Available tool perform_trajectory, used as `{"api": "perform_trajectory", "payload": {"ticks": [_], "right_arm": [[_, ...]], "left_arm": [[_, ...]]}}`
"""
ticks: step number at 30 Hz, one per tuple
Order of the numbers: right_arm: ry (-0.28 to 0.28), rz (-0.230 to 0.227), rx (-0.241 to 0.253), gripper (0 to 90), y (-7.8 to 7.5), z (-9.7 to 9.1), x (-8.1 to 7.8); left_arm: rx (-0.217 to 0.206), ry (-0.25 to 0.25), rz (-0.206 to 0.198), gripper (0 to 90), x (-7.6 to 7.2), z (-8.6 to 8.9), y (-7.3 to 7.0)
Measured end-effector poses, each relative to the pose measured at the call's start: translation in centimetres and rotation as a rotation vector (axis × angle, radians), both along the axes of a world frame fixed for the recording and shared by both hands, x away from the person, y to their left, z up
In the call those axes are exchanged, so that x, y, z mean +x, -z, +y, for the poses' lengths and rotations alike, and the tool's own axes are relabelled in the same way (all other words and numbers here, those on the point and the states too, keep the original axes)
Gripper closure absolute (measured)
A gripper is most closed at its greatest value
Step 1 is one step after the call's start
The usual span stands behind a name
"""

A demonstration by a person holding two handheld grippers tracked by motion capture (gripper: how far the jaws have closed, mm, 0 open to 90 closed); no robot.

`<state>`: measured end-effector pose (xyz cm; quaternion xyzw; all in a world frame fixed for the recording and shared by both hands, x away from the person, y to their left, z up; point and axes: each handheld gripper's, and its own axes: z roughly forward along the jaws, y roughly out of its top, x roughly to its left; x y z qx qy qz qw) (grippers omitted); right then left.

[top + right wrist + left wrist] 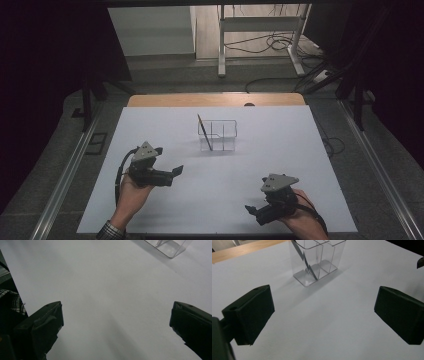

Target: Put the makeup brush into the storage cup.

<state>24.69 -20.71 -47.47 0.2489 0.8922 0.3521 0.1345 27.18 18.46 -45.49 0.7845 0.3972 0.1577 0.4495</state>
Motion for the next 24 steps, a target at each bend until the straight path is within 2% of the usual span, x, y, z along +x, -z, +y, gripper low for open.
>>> {"api": "perform_trajectory", "payload": {"ticks": [24], "right_arm": [[0.034, -0.003, 0.02, 0.0, -0.3, -0.8, -0.2]], "left_arm": [[-0.025, -0.03, 0.016, 3.0, -2.9, 1.8, 0.9]]}}
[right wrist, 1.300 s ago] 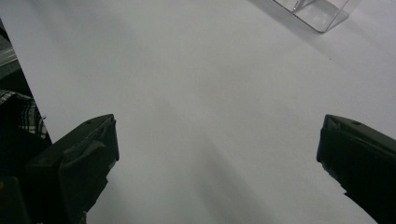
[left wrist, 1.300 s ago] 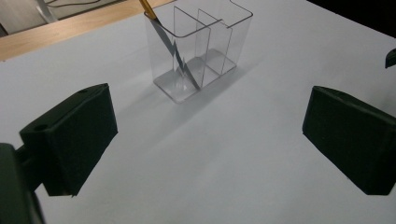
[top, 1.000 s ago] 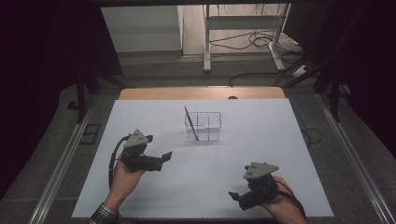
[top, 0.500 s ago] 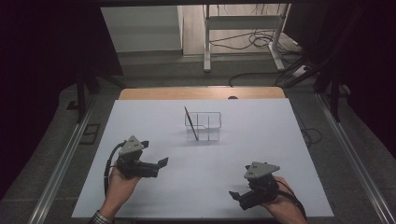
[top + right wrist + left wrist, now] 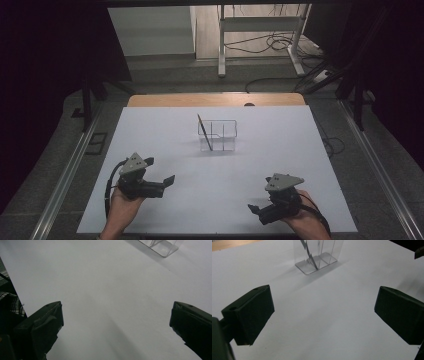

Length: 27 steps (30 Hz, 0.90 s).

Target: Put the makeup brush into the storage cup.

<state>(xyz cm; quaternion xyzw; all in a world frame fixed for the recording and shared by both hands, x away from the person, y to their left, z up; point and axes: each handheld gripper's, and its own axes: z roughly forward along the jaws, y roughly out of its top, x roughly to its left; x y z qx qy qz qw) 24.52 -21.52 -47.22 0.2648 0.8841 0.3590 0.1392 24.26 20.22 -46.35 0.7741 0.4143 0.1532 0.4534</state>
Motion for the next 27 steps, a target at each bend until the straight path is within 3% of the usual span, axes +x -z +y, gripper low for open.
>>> {"api": "perform_trajectory", "payload": {"ticks": [14, 27], "right_arm": [[0.025, 0.004, 0.013, 0.0, -0.1, -0.8, -0.1], [0.043, 0.008, 0.027, 0.0, -0.2, -1.5, -0.2]], "left_arm": [[0.048, 0.016, 0.012, 2.9, -1.7, -0.2, 0.9], [0.039, -0.003, 0.017, 2.9, -2.9, 0.7, 1.1]]}}
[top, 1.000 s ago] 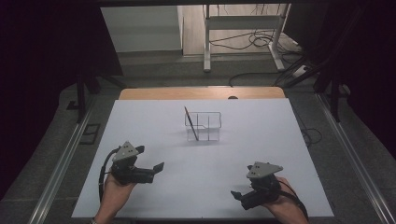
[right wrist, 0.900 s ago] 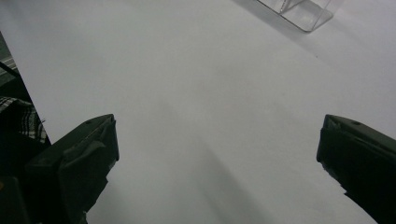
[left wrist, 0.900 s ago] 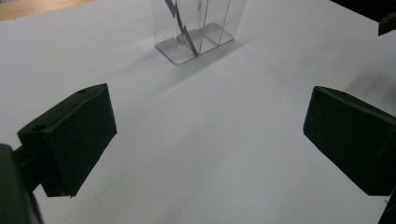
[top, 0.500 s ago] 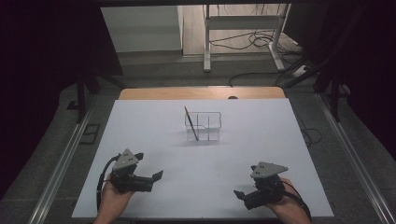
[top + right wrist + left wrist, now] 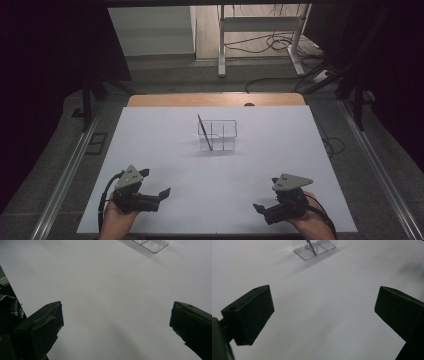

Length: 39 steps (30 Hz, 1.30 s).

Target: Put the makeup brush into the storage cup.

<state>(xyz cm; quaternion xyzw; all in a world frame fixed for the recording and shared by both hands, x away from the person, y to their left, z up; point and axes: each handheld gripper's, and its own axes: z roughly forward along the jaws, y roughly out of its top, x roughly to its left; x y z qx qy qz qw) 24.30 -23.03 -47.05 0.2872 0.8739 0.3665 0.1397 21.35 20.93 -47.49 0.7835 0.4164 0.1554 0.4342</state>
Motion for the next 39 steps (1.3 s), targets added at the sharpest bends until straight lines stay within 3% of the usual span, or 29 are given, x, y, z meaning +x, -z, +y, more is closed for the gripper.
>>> {"api": "perform_trajectory", "payload": {"ticks": [39], "right_arm": [[0.082, 0.002, 0.017, 0.0, -0.2, -3.3, -0.9]], "left_arm": [[0.04, -0.064, 0.009, 2.9, -2.9, 2.5, 0.7]]}}
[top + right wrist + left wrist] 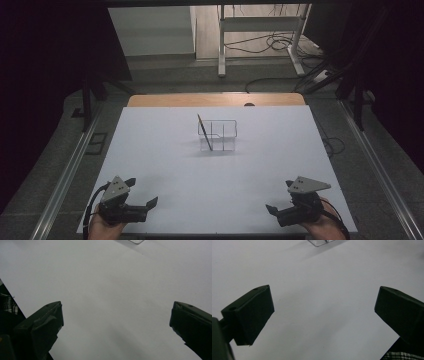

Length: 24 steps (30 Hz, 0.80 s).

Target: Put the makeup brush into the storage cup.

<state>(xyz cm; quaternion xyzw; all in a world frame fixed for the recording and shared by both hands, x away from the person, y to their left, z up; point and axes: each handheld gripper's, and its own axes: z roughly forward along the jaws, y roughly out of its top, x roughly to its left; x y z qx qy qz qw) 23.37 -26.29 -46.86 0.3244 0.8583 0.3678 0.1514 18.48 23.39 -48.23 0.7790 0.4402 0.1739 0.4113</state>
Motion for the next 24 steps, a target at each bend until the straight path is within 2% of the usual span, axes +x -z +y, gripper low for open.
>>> {"api": "perform_trajectory", "payload": {"ticks": [17, 24], "right_arm": [[0.057, -0.012, 0.016, 0.0, 0.0, -1.8, -0.7], [0.08, 0.014, 0.036, 0.0, 0.3, -2.8, -0.9]], "left_arm": [[0.035, -0.023, 0.016, 3.4, -0.9, 0.8, 0.3], [0.058, -0.028, 0.03, 3.4, -1.0, 0.8, 0.6]]}}
